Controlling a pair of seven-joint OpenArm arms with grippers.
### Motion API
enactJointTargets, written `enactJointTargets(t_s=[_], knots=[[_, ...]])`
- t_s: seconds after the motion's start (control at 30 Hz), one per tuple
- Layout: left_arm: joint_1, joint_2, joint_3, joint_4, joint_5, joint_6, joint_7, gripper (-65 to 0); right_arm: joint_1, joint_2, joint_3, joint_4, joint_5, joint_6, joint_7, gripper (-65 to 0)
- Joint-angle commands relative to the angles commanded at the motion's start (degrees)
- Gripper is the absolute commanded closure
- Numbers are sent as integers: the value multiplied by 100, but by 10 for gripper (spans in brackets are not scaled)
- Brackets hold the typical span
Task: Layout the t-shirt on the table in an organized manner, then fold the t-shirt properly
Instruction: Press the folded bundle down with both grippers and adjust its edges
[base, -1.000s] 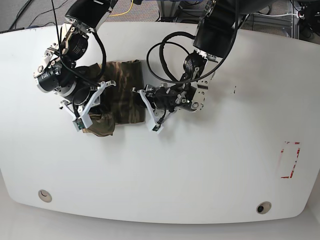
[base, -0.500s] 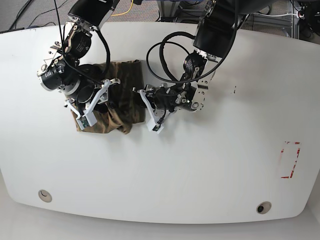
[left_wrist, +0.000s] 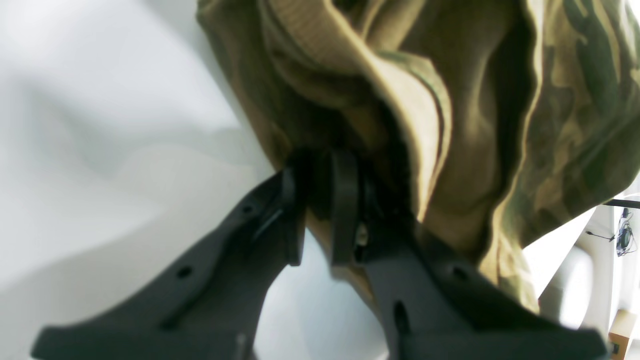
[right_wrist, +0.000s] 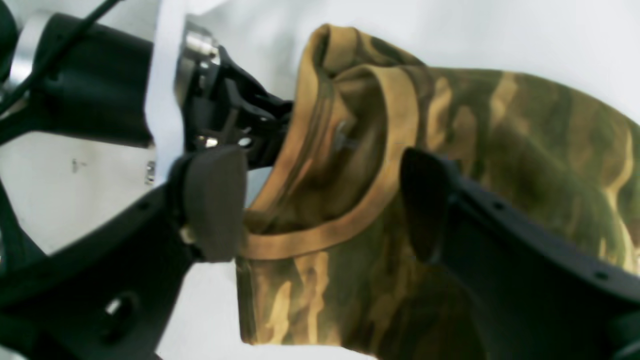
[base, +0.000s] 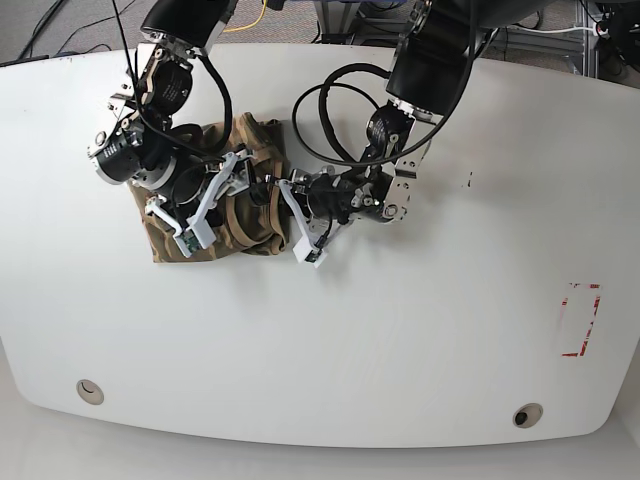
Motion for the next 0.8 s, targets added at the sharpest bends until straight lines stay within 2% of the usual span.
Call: enactJointTargets(t_s=[0.23, 0.3, 0.43, 0.57, 0.67, 0.8], knots=[[123, 0, -202, 809, 0, 0, 35, -72, 97, 580, 378, 9, 730, 0, 0, -482], [185, 0, -255, 1064, 0, 0, 44, -94, 105, 747, 466, 9, 879, 0, 0, -482], [193, 0, -325, 1477, 0, 0, 202, -215, 114, 932, 624, 9, 879, 0, 0, -482], [316, 0, -536, 1925, 0, 9, 237, -368, 105, 1002, 800, 0, 879, 0, 0, -482], [422, 0, -695, 2268, 0, 9, 246, -435, 97, 1002, 818, 0, 879, 0, 0, -482], [440, -69, -941, 2787, 0, 9, 237, -468, 79, 1011, 800, -79, 879, 0, 0, -482]])
